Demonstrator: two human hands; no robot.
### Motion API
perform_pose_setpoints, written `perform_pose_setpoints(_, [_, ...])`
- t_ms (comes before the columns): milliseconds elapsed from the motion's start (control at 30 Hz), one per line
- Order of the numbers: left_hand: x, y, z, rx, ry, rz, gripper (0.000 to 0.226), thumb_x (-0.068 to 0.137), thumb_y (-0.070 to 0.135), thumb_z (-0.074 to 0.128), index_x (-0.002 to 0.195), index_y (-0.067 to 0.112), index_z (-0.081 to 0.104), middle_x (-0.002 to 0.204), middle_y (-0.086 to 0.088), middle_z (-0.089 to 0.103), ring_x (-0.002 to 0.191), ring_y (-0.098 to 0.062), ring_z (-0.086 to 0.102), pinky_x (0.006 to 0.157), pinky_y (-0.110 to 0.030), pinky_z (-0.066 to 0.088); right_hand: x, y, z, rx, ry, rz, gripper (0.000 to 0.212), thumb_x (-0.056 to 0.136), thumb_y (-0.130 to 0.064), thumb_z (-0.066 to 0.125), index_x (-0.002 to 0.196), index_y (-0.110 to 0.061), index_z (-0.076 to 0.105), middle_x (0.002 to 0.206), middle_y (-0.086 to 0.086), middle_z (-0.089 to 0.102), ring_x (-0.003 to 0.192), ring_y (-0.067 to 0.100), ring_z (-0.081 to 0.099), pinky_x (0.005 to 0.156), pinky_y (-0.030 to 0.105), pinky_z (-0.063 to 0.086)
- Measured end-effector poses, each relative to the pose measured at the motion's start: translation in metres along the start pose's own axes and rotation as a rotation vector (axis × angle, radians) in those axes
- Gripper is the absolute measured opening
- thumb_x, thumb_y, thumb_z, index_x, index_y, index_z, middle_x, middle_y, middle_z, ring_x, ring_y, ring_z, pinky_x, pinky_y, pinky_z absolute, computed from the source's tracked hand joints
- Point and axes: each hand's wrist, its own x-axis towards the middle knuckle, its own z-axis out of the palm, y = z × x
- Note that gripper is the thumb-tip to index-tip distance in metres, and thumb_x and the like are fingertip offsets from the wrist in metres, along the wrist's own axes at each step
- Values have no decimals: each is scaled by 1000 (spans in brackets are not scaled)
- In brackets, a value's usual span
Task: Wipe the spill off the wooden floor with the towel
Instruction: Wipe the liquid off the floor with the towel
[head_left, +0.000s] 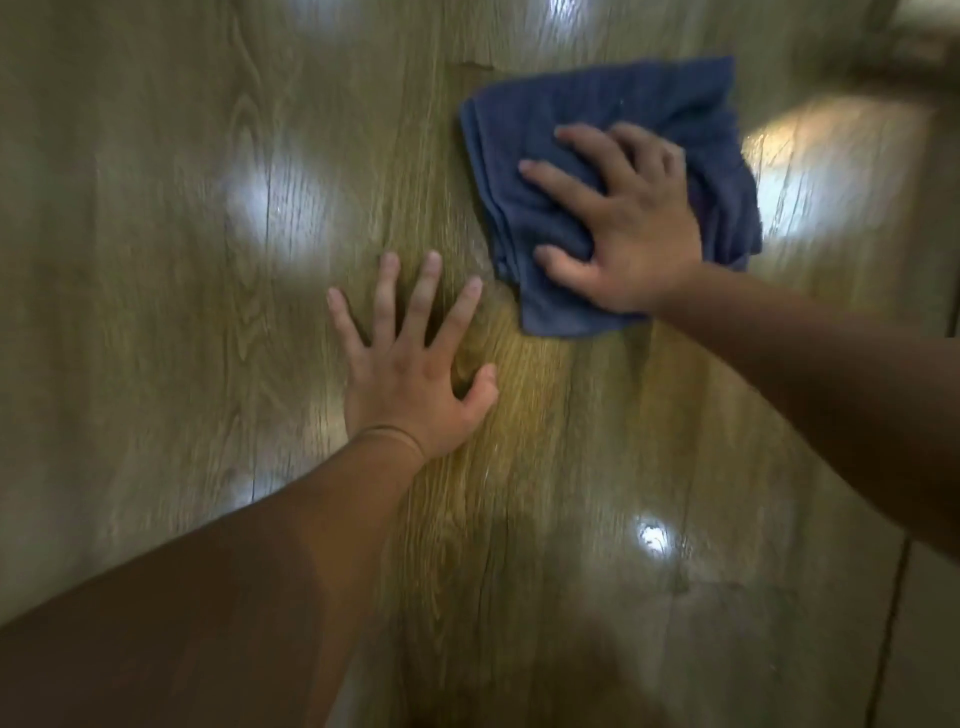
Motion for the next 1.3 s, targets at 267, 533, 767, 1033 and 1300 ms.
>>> perform_pose_setpoints(267, [0,2,1,-8,26,2,73,86,64,30,152,39,14,166,-1,2,151,-33,-5,113,-71,-1,0,-51,-3,85,129,433,61,83,-59,48,139,-35,53,142,5,51,119,36,48,93,43,34])
perform_pose_setpoints(533, [1,1,6,-10,59,1,75,83,63,35,151,36,23,165,-2,8,151,-34,0,113,-72,1,-2,-36,1,65,100,181,65,78,-58,55,138,-33,54,138,10,53,119,41,47,94,48,34])
perform_pose_setpoints(767, [-1,1,1,-13,16,-13,75,85,65,30,154,40,11,166,0,2,152,-33,-5,113,-71,-1,93,-16,-4,30,92,484,64,82,-61,39,142,-39,46,144,4,48,127,35,44,98,44,33])
perform_pose_setpoints(1033, [0,-1,5,-72,82,34,79,75,63,48,141,21,39,163,-6,21,150,-37,10,111,-74,5,-61,-94,4,107,175,387,56,72,-52,66,123,-27,69,119,12,64,95,37,55,78,44,39])
perform_pose_setpoints(1300, [-1,0,3,-83,70,14,69,82,59,40,142,26,32,164,-2,17,151,-34,5,112,-73,4,68,-18,-4,10,126,558,72,77,-65,43,143,-36,46,139,3,50,120,34,47,94,43,34])
